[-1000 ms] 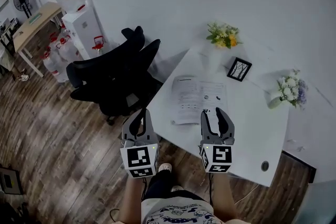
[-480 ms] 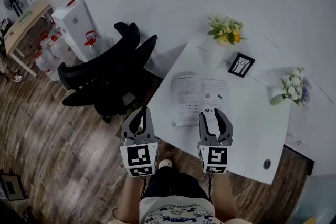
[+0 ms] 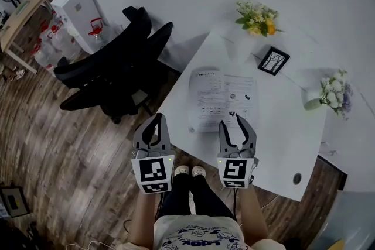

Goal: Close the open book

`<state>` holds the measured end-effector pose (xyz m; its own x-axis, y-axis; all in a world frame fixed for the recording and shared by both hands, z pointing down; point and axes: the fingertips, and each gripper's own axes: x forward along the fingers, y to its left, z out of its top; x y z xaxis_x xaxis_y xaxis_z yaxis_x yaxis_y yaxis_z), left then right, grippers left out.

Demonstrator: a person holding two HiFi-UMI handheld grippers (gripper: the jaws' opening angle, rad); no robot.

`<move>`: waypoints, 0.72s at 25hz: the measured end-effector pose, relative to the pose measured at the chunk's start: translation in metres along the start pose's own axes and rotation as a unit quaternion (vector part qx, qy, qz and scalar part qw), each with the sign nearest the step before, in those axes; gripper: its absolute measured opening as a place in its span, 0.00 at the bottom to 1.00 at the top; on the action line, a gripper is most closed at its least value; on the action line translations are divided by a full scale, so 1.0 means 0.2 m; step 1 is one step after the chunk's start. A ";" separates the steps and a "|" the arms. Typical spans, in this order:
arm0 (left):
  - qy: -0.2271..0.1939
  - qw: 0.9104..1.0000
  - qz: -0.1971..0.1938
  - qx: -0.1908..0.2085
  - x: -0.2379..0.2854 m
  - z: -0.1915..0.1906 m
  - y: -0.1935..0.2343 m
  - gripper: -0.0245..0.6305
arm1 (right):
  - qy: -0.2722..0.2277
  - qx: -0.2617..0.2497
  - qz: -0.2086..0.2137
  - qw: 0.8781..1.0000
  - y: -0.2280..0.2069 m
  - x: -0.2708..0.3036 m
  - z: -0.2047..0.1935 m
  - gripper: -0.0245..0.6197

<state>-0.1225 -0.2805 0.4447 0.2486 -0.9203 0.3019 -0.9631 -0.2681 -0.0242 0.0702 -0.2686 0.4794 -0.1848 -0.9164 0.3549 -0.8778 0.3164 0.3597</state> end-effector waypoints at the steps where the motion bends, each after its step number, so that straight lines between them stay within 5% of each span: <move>1: 0.002 1.000 0.002 0.001 0.00 -0.01 0.00 0.07 | 0.003 -0.010 0.004 1.000 0.01 0.01 -0.01 0.31; 10: 0.024 1.000 0.017 0.004 0.00 -0.11 -0.02 0.07 | 0.022 -0.139 0.045 0.989 0.13 0.08 -0.14 0.31; 18: 0.044 0.999 0.028 -0.005 -0.01 -0.22 -0.03 0.07 | 0.028 -0.291 0.079 0.953 0.30 0.14 -0.29 0.31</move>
<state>-0.1223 -0.2641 0.4864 0.1844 -0.9049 0.3835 -0.9763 -0.2138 -0.0349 0.0386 -0.2605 0.5610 -0.2566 -0.8365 0.4842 -0.4446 0.5470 0.7093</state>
